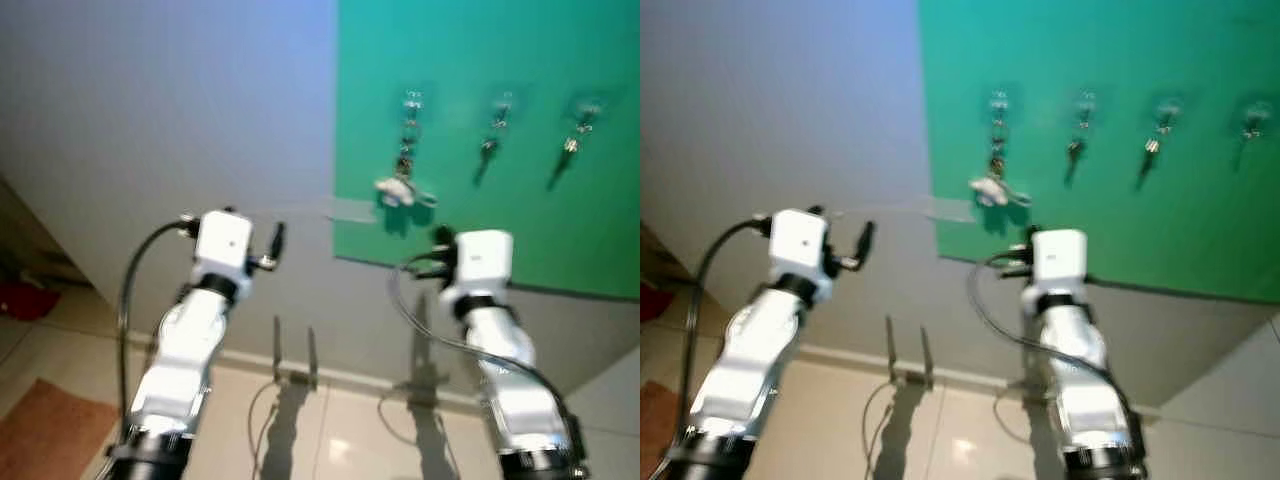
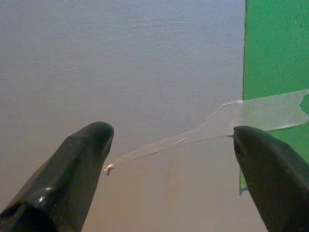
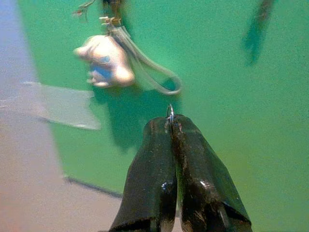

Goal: Hang keys on a hook

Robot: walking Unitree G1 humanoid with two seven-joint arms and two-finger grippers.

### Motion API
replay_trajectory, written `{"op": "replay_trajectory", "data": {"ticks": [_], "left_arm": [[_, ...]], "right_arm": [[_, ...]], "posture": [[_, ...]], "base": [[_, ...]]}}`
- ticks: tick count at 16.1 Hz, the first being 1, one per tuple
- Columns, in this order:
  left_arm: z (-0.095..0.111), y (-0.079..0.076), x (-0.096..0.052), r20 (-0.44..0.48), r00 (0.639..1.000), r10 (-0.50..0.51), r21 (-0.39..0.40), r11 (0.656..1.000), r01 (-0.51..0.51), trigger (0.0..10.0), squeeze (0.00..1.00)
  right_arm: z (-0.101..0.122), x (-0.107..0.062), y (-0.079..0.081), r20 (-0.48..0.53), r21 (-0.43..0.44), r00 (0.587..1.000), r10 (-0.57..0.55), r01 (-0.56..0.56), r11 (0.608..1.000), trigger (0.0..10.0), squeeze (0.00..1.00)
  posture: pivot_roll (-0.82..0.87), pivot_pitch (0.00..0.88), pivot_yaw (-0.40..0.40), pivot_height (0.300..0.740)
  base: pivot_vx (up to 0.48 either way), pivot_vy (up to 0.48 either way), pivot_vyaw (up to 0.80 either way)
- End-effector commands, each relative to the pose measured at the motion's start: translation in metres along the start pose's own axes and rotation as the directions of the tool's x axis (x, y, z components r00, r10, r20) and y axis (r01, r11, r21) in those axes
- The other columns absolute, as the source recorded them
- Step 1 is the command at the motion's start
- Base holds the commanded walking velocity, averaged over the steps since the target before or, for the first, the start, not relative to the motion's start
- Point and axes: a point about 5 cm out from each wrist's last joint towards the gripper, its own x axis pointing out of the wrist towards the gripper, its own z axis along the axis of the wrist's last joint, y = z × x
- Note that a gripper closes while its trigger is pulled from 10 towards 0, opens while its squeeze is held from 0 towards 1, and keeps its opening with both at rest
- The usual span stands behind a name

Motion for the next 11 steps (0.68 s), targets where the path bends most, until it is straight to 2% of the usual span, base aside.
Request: {"op": "replay_trajectory", "data": {"ticks": [1, 6, 11], "left_arm": [[0.005, -0.006, 0.001, 0.019, 1.000, -0.010, 0.004, 1.000, 0.010, 10.0, 0.00], [0.005, -0.002, 0.001, 0.023, 1.000, -0.010, 0.003, 1.000, 0.010, 10.0, 0.00], [0.003, 0.000, 0.001, 0.018, 1.000, -0.014, 0.008, 1.000, 0.014, 10.0, 0.00]], "right_arm": [[0.006, -0.002, -0.007, 0.030, 0.009, 1.000, 0.000, 0.000, 1.000, 10.0, 0.00], [0.009, -0.007, -0.006, 0.060, 0.067, 0.989, 0.135, -0.139, 0.988, 10.0, 0.00], [0.019, -0.012, -0.010, 0.108, 0.087, 0.970, 0.219, -0.229, 0.970, 10.0, 0.00]], "posture": [[-0.10, 0.000, 0.065, 0.740], [-0.10, 0.000, 0.062, 0.740], [-0.10, 0.000, 0.063, 0.740]], "base": [[0.000, -0.405, 0.00], [0.000, -0.402, 0.00], [0.000, -0.404, 0.00]]}}
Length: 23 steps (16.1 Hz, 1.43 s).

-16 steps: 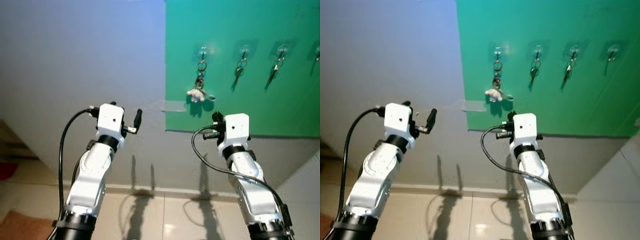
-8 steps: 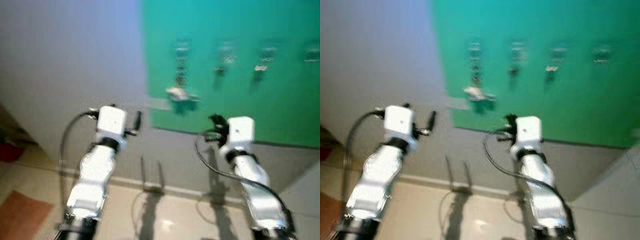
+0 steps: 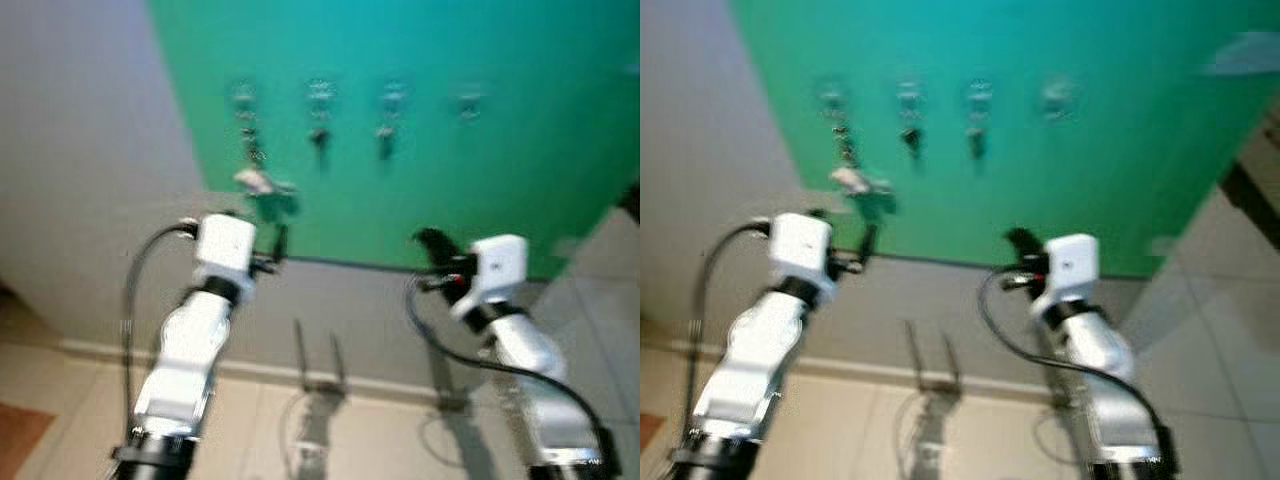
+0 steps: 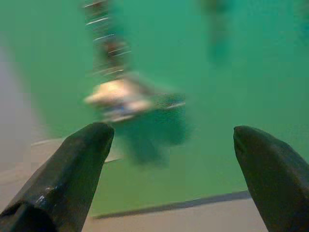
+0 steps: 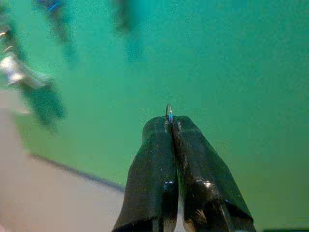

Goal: Hang keys on a hook

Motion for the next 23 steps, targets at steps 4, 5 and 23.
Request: {"op": "replay_trajectory", "data": {"ticks": [4, 5, 23], "left_arm": [[0.003, 0.006, 0.002, 0.008, 1.000, 0.014, -0.040, 0.999, -0.014, 10.0, 0.00], [0.003, 0.006, 0.003, 0.004, 1.000, 0.014, -0.049, 0.999, -0.013, 10.0, 0.00], [0.058, -0.017, 0.005, 0.182, 0.920, -0.348, -0.012, 0.934, 0.356, 10.0, 0.00]], "right_arm": [[0.022, 0.010, 0.012, 0.089, 0.004, 0.994, 0.070, -0.070, 0.998, 10.0, 0.00], [0.025, 0.011, 0.014, 0.099, 0.004, 0.992, 0.082, -0.083, 0.997, 10.0, 0.00], [0.094, 0.114, 0.035, 0.204, 0.185, 0.961, 0.187, -0.225, 0.957, 10.0, 0.00]], "posture": [[-0.10, 0.000, 0.068, 0.740], [-0.10, 0.000, 0.069, 0.740], [-0.06, 0.000, 0.060, 0.740]], "base": [[0.000, -0.294, 0.00], [0.000, 0.000, 0.00], [0.000, 0.000, 0.00]]}}
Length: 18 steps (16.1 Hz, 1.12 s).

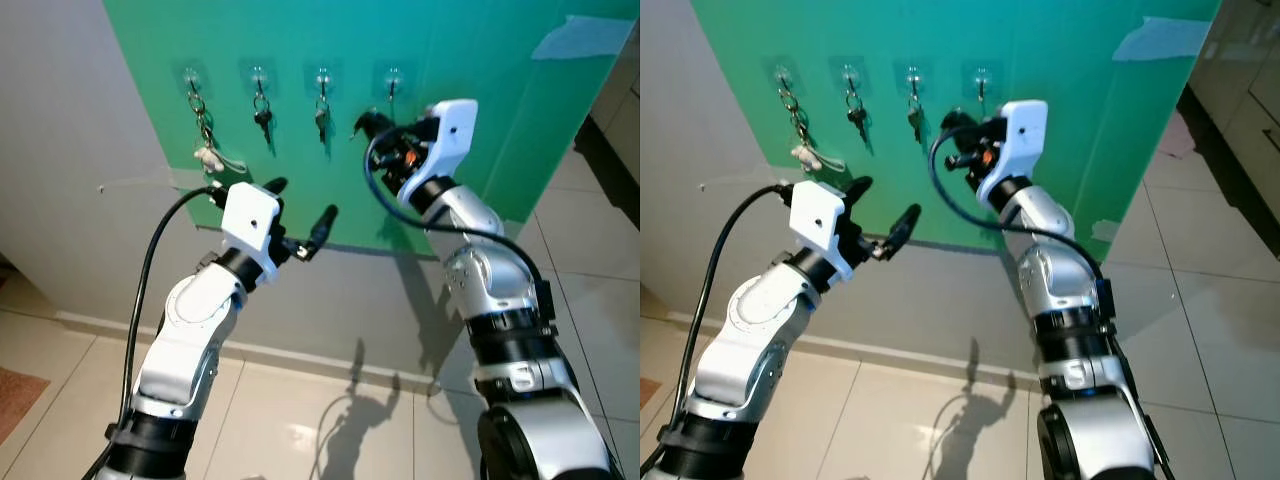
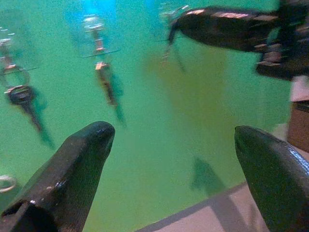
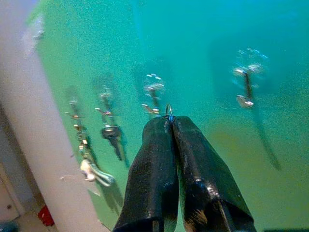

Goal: Hang keys on a hook

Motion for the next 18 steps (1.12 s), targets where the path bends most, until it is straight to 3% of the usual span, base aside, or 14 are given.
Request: {"op": "replay_trajectory", "data": {"ticks": [1, 10, 14, 18], "left_arm": [[0.006, -0.001, 0.000, 0.009, 1.000, -0.029, 0.007, 1.000, 0.029, 10.0, 0.00], [0.002, -0.002, 0.002, -0.015, 0.999, -0.047, 0.006, 0.999, 0.047, 10.0, 0.00], [0.000, -0.001, 0.000, -0.024, 0.998, -0.050, 0.009, 0.999, 0.050, 10.0, 0.00], [0.000, 0.000, 0.000, -0.026, 0.998, -0.055, 0.010, 0.998, 0.056, 10.0, 0.00]], "right_arm": [[0.006, 0.004, -0.005, 0.020, 0.010, 0.999, -0.029, 0.028, 1.000, 10.0, 0.00], [0.014, 0.022, -0.016, 0.016, 0.026, 0.999, -0.038, 0.038, 0.999, 10.0, 0.00], [0.015, 0.026, -0.022, 0.000, 0.033, 0.996, -0.095, 0.095, 0.995, 10.0, 0.00], [0.005, 0.025, -0.031, -0.081, 0.082, 0.986, -0.146, 0.152, 0.985, 10.0, 0.00]], "posture": [[-0.06, 0.000, 0.062, 0.740], [-0.07, 0.000, 0.074, 0.740], [-0.07, 0.000, 0.075, 0.740], [-0.07, 0.000, 0.078, 0.740]], "base": [[0.000, 0.000, 0.00], [0.000, 0.000, 0.00], [0.000, 0.000, 0.00], [0.000, 0.000, 0.00]]}}
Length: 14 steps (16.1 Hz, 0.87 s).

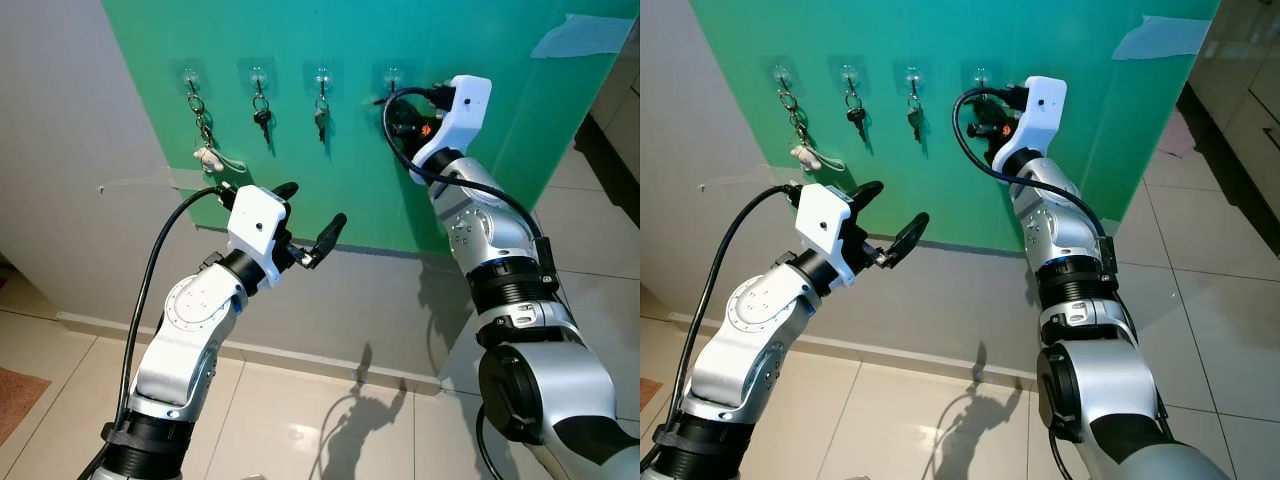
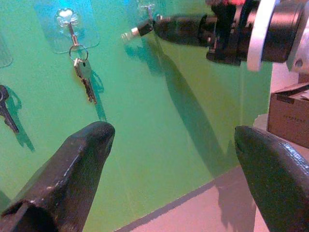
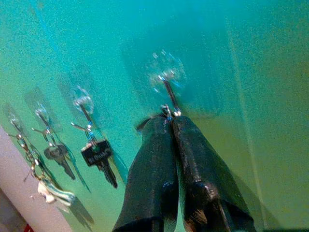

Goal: Hang keys on a hook

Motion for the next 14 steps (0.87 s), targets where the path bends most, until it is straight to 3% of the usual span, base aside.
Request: {"op": "replay_trajectory", "data": {"ticks": [1, 6, 11, 12, 13, 14], "left_arm": [[0.001, 0.002, 0.000, -0.007, 1.000, -0.007, 0.006, 1.000, 0.007, 10.0, 0.00], [0.000, -0.002, 0.001, -0.009, 1.000, -0.017, 0.004, 1.000, 0.017, 10.0, 0.00], [0.001, -0.002, 0.003, 0.006, 1.000, -0.003, 0.010, 1.000, 0.003, 10.0, 0.00], [0.001, -0.001, 0.002, 0.009, 1.000, 0.015, 0.008, 1.000, -0.015, 10.0, 0.00], [0.000, 0.002, 0.002, 0.011, 0.999, 0.046, 0.001, 0.999, -0.046, 10.0, 0.00], [0.000, 0.003, 0.001, 0.011, 0.998, 0.058, -0.004, 0.998, -0.058, 10.0, 0.00]], "right_arm": [[-0.001, 0.002, 0.000, -0.034, 0.025, 0.999, -0.005, 0.006, 1.000, 10.0, 0.00], [-0.015, 0.000, 0.003, -0.108, 0.029, 0.993, 0.036, -0.033, 0.999, 10.0, 0.00], [-0.013, -0.002, 0.005, -0.072, -0.023, 0.996, 0.058, -0.060, 0.998, 10.0, 0.00], [-0.016, -0.006, 0.004, -0.062, -0.029, 0.996, 0.057, -0.059, 0.998, 10.0, 0.87], [-0.022, -0.012, 0.003, -0.061, -0.029, 0.997, 0.052, -0.054, 0.998, 10.0, 1.00], [-0.024, -0.015, 0.002, -0.063, -0.026, 0.997, 0.053, -0.055, 0.998, 10.0, 1.00]], "posture": [[-0.07, 0.000, 0.077, 0.740], [-0.07, 0.000, 0.074, 0.740], [-0.07, 0.000, 0.074, 0.740], [-0.08, 0.000, 0.073, 0.740], [-0.08, 0.000, 0.069, 0.740], [-0.08, 0.000, 0.068, 0.740]], "base": [[0.000, 0.000, 0.00], [0.000, 0.000, 0.00], [0.000, 0.000, 0.00], [0.000, 0.000, 0.00], [0.000, 0.000, 0.00], [0.000, 0.000, 0.00]]}}
